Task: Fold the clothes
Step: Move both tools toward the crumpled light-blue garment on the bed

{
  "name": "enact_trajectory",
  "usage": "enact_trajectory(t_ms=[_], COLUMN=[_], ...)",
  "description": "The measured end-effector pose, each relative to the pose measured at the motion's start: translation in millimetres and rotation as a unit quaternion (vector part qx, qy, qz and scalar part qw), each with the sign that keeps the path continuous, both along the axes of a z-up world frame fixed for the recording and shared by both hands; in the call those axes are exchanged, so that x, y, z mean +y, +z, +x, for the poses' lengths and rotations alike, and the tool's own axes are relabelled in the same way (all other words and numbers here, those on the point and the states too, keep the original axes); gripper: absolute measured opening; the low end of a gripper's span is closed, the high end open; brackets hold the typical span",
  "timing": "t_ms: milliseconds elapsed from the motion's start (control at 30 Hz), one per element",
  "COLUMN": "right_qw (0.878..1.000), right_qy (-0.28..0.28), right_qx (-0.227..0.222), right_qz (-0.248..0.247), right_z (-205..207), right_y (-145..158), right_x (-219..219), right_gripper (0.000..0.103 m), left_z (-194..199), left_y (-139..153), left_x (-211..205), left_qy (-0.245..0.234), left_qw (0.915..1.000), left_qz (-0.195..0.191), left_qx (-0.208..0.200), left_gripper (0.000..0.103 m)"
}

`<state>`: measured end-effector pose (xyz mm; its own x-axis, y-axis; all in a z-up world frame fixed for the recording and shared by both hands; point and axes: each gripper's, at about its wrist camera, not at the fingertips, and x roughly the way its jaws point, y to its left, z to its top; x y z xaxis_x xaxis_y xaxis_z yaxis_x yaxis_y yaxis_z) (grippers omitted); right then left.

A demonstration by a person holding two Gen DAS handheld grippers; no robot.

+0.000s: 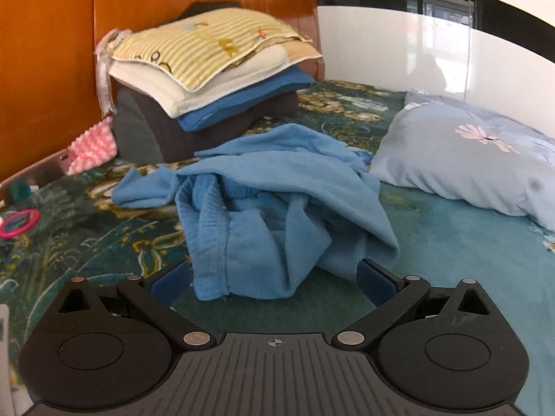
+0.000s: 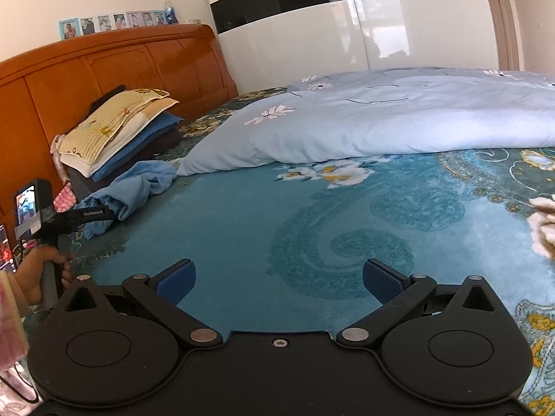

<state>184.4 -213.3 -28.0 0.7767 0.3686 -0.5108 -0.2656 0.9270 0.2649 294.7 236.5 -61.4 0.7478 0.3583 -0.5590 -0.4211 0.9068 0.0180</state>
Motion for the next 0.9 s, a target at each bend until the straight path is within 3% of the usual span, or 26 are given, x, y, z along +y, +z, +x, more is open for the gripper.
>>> enact_trajectory(t_ms=[433, 633, 900], right_qw=[0.999, 0.998, 0.985], right_qy=[0.034, 0.056, 0.161], right_qx=[-0.002, -0.015, -0.055], right_qz=[-0.01, -0.008, -0.036], right_z=[14, 21, 74], right_y=[4, 13, 30], right_x=[23, 44, 141], right_gripper=[0.102, 0.102, 0.102], left_z=[13, 1, -44], left_y=[-8, -4, 15], left_x=[22, 22, 1], left_qy=[0.019, 0.03, 0.018], left_qw=[0.9987, 0.9979, 0.9967], left_qz=[-0.046, -0.058, -0.072], left_qx=[0.011, 0.0, -0.033], left_gripper=[0.103, 0.103, 0.103])
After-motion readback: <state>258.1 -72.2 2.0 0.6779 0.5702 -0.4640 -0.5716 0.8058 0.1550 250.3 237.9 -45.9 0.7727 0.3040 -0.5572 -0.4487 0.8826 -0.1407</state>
